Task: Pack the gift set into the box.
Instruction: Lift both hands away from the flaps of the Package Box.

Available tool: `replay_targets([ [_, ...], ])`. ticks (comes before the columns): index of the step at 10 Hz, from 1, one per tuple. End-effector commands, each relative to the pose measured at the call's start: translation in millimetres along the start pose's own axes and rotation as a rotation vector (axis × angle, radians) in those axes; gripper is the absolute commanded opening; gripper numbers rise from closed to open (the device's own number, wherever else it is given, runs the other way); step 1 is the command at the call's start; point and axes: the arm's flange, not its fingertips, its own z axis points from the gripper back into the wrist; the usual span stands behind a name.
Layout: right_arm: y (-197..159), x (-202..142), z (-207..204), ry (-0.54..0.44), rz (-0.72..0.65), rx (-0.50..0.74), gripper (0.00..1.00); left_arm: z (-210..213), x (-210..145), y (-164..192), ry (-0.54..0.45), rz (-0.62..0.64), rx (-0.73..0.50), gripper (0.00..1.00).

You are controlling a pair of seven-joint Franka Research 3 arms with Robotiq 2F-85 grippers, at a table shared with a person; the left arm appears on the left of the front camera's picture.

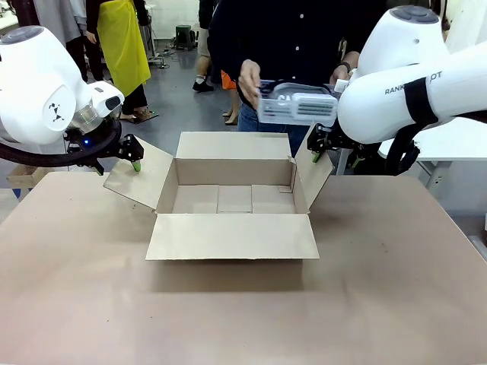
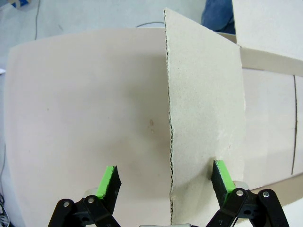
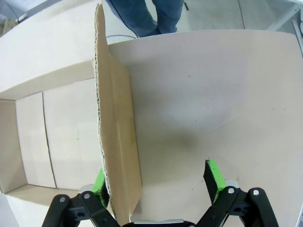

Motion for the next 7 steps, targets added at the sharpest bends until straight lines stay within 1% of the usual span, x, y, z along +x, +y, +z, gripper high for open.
replay_targets([
  [1, 3.5, 0.3, 0.8, -0.010, -0.019, -0.031, 1.00, 1.5, -0.5, -1.7, 0.002, 0.012, 0.018, 1.00],
  [7, 3.5, 0.3, 0.8, -0.010, -0.019, -0.031, 1.00, 1.5, -0.5, -1.7, 0.002, 0.012, 0.018, 1.00],
])
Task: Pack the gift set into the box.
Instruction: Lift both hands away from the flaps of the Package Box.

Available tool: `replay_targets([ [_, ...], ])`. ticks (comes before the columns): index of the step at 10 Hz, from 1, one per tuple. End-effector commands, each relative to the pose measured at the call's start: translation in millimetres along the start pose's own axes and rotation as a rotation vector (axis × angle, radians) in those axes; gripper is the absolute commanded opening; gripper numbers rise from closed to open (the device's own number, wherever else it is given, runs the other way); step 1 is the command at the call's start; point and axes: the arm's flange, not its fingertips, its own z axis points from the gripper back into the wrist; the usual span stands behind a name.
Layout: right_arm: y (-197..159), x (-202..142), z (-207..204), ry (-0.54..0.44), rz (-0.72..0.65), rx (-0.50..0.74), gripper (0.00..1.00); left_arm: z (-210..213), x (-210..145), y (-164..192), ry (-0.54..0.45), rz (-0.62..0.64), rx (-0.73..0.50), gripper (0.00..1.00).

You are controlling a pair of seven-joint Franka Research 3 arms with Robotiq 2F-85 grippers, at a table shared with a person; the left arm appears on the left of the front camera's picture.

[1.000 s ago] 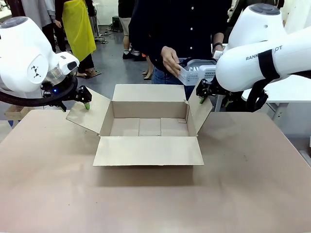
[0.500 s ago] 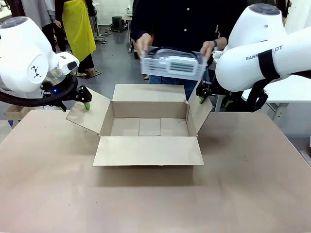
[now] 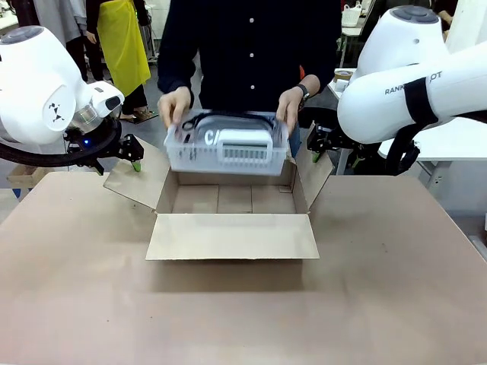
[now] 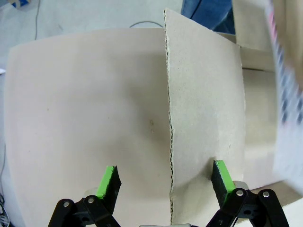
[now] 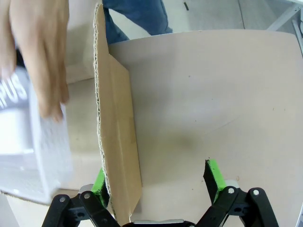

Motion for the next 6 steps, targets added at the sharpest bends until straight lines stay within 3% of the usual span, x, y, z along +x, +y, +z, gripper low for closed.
replay_targets([
  [1, 3.5, 0.4, 0.8, -0.010, -0.019, -0.031, 1.00, 1.5, -0.5, -1.7, 0.002, 0.012, 0.018, 1.00],
  [6, 3.5, 0.4, 0.8, -0.010, -0.019, -0.031, 1.00, 1.5, -0.5, -1.7, 0.002, 0.012, 0.018, 1.00],
])
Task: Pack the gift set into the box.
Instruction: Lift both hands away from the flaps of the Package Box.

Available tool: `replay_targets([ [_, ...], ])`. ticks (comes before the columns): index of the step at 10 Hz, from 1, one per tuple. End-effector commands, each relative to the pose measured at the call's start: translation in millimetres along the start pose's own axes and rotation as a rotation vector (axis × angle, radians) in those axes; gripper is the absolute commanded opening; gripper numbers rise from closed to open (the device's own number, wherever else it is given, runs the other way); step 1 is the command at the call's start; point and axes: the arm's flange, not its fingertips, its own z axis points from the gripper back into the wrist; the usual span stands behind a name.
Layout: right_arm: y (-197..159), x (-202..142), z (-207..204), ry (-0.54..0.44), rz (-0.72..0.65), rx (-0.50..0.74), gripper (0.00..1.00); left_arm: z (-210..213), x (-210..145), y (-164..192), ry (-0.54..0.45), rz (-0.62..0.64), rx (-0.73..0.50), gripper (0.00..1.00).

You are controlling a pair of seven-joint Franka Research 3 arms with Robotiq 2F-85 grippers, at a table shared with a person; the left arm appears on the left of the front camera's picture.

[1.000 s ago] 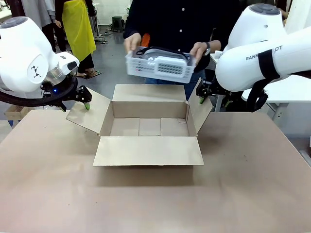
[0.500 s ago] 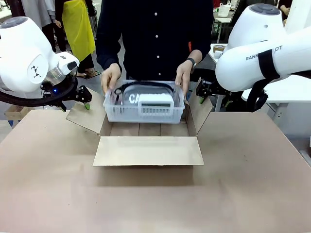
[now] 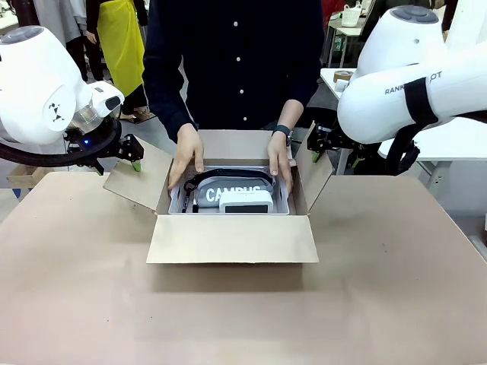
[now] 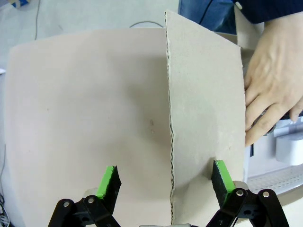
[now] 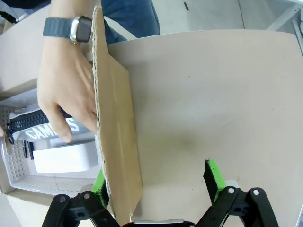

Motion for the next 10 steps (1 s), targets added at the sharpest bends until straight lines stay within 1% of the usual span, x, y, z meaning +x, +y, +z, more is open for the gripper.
replay_targets([
  [1, 3, 0, 1, -0.010, -0.019, -0.031, 1.00, 2, -1, -2, 0.002, 0.012, 0.018, 1.00],
  [5, 3, 0, 1, -0.010, -0.019, -0.031, 1.00, 2, -1, -2, 0.002, 0.012, 0.018, 1.00],
  [6, 0, 0, 0, 0.000, 0.000, 0.000, 1.00, 0, 0, 0, 0.000, 0.000, 0.000, 1.00],
  [7, -15, 1, 22, 0.016, 0.016, 0.081, 1.00, 26, 0, 16, 0.059, -0.016, -0.136, 1.00],
  [8, -43, 4, 48, 0.065, 0.027, 0.227, 1.00, 52, -4, 44, 0.168, -0.052, -0.308, 1.00],
  [9, -78, 8, 72, 0.115, 0.045, 0.401, 1.00, 72, -11, 82, 0.245, -0.046, -0.515, 1.00],
  [10, -107, 6, 87, 0.120, 0.080, 0.530, 1.00, 82, -19, 115, 0.277, -0.103, -0.739, 1.00],
])
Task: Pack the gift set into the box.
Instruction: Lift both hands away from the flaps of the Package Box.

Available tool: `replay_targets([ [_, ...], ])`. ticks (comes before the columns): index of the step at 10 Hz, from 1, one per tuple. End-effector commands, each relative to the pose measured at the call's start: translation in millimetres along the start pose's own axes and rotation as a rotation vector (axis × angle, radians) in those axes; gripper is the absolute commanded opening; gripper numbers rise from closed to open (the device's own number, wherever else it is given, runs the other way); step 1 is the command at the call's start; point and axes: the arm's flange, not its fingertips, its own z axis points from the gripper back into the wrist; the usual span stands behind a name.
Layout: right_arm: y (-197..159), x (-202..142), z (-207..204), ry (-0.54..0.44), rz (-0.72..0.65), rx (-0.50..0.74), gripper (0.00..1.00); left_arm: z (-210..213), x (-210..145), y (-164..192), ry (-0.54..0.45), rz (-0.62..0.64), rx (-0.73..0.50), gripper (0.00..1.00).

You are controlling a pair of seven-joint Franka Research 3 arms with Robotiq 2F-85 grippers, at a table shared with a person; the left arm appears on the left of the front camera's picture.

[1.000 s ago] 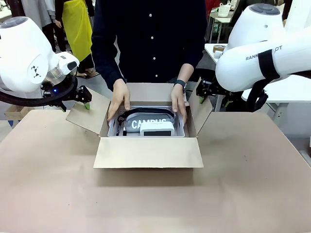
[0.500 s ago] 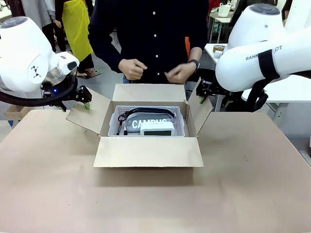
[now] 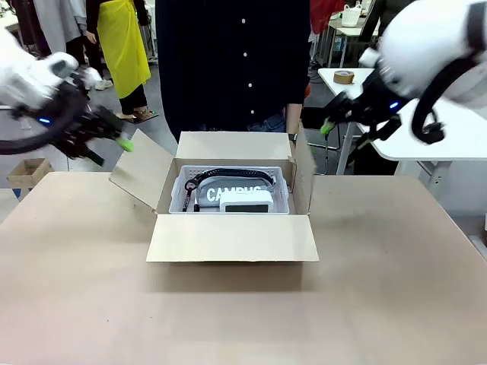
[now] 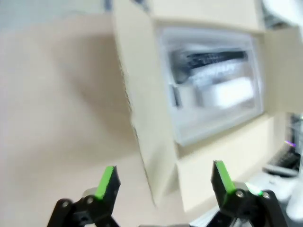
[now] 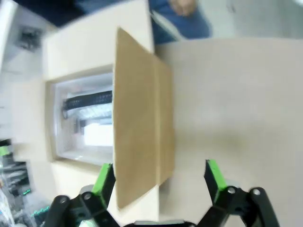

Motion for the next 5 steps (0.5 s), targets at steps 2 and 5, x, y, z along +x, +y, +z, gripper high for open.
replay_targets([
  [2, -102, -21, 54, 0.090, -0.002, 0.426, 1.00, 61, -29, 108, 0.145, -0.019, -0.604, 1.00],
  [5, -204, -63, 21, -0.035, -0.300, 0.632, 1.00, 59, -41, 190, -0.059, 0.272, -0.864, 1.00],
])
